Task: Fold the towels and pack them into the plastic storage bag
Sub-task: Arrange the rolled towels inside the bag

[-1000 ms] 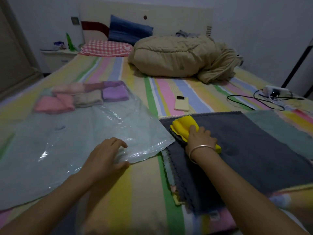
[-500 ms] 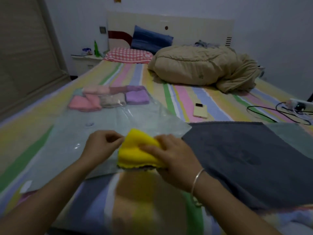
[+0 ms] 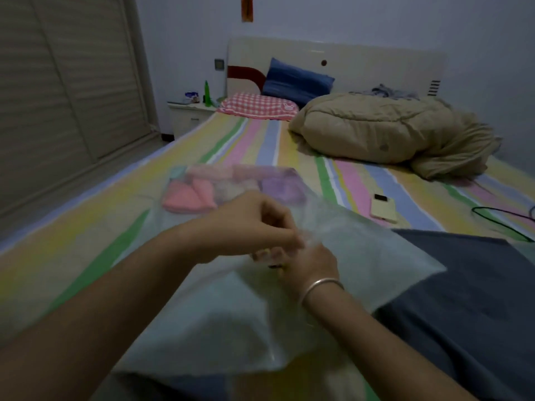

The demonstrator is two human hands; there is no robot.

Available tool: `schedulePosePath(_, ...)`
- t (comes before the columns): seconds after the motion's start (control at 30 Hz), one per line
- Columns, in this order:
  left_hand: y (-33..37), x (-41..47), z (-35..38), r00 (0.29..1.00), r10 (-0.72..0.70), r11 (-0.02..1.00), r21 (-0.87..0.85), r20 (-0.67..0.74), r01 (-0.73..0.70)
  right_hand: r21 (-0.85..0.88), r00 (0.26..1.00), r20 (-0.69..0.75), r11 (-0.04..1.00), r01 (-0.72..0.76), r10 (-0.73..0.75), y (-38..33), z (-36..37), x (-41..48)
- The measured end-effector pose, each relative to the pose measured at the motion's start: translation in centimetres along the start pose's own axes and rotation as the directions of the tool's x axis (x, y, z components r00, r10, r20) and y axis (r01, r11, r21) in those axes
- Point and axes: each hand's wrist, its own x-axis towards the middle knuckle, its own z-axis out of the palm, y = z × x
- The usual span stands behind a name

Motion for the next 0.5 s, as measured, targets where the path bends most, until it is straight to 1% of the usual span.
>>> schedulePosePath(0.03,0.9,-0.3,-0.5,0.992,-0.024,1.0,-0.014,0.123,0.025,0.091,0.998,-0.036,0.994,-0.053,0.056,0.1,0.9,0.7)
schedulePosePath(0.07,1.6,-0.5,-1.0,0.967,-0.049,0.998,-0.021,0.252,0.056,0.127,0.995,-0.039,0.988,-0.091,0.097,0.4,2.2,1.6)
schedulePosePath(0.1,1.9,-0.5,-1.6,0.934,-0.069,0.996,-0.027,0.35,0.083,0.085,0.995,-0.008,0.992,-0.094,0.095,0.8,3.8,2.5)
schedulePosePath(0.13,1.9,-0.2,-2.1,0.919,-0.083,0.994,-0.036,0.385,0.105,0.026,0.996,-0.003,0.996,-0.091,0.091,1.1,5.0,3.3)
schedulePosePath(0.17,1.4,0.4,-2.5,0.937,-0.094,0.992,-0.05,0.337,0.117,-0.019,0.995,-0.033,0.995,-0.098,0.098,1.4,6.0,4.3)
schedulePosePath(0.2,0.6,1.4,-3.1,0.972,-0.105,0.988,-0.085,0.208,0.125,-0.068,0.994,-0.037,0.992,-0.105,0.102,1.5,6.8,5.3)
schedulePosePath(0.23,-0.5,2.6,-3.7,0.991,-0.127,0.981,-0.142,0.03,0.13,-0.142,0.999,-0.007,0.989,-0.049,0.048,1.6,7.5,6.1)
schedulePosePath(0.27,-2.1,4.0,-4.6,0.976,-0.161,0.968,-0.216,-0.148,0.127,-0.241,0.999,0.052,0.971,0.007,0.006,1.9,8.1,6.9)
schedulePosePath(0.3,-3.9,5.3,-5.4,0.934,-0.194,0.955,-0.275,-0.3,0.11,-0.331,0.998,0.065,0.943,0.039,-0.019,2.4,8.5,7.4)
schedulePosePath(0.33,-5.9,6.7,-6.3,0.881,-0.211,0.955,-0.281,-0.424,0.094,-0.383,0.996,0.071,0.92,0.077,-0.054,2.8,8.5,7.8)
schedulePosePath(0.37,-8.1,8.0,-7.3,0.828,-0.212,0.968,-0.228,-0.519,0.104,-0.426,0.992,0.035,0.897,0.123,-0.119,3.3,9.0,8.3)
schedulePosePath(0.43,-12.6,10.5,-9.3,0.746,-0.224,0.973,-0.107,-0.627,0.203,-0.394,0.975,0.024,0.894,0.212,-0.22,4.1,9.8,9.4)
schedulePosePath(0.47,-14.7,11.5,-10.2,0.713,-0.249,0.96,-0.067,-0.655,0.274,-0.366,0.961,0.071,0.889,0.274,-0.267,4.2,10.0,10.0)
schedulePosePath(0.5,-16.8,12.4,-11.0,0.684,-0.278,0.938,-0.037,-0.675,0.345,-0.347,0.938,0.078,0.873,0.343,-0.337,4.5,10.5,10.8)
